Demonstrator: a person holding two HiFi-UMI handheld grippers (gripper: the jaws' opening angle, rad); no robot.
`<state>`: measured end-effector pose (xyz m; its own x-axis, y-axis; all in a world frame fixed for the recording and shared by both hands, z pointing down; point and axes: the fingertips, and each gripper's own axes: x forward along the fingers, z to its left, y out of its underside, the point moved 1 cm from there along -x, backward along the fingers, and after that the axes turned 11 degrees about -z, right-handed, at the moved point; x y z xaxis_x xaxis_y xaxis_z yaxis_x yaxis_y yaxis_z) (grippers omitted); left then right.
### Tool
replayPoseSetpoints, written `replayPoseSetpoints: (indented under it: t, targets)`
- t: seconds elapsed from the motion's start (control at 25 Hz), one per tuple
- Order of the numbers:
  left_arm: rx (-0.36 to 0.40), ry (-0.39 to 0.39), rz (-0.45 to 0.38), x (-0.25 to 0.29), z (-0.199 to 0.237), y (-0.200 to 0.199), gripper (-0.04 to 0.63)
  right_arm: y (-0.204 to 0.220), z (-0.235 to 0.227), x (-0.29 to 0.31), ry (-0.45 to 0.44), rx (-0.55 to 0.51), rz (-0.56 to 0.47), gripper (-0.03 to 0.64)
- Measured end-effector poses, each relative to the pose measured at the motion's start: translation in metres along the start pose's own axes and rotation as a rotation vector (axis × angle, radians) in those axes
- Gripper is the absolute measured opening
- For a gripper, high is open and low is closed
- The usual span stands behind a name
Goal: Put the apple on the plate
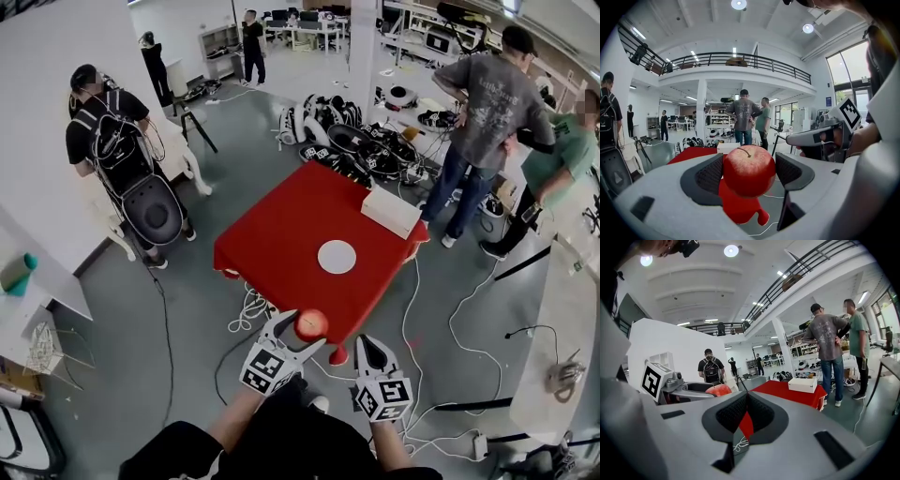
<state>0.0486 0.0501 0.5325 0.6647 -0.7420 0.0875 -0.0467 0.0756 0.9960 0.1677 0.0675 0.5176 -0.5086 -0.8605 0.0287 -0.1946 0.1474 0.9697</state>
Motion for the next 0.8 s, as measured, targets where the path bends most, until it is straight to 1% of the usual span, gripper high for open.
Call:
replayPoseSetpoints:
  t: [0.4, 0.56, 0.72, 0.8]
  targets:
    - [0.002, 0.012, -0.021, 0.028, 0.004, -0.002, 0.346, -0.006, -0.026, 0.004, 0.027, -0.008, -0.009, 0.011]
    - [-0.001, 0.010, -0.022, 0.038, 0.013, -0.002, 0.347, -0.007, -0.031, 0.012, 0.024, -0.008, -0.009, 0.011]
    - [-0.013, 0.004, 0.000, 0.042, 0.024, 0.005, 0.347, -0.004, -0.035, 0.021, 0.032, -0.003, 0.002, 0.011]
    - [-0.016, 0.008, -0.006, 0.048, 0.031, 0.005, 0.347, -0.004, -0.038, 0.029, 0.038, -0.002, 0.005, 0.011]
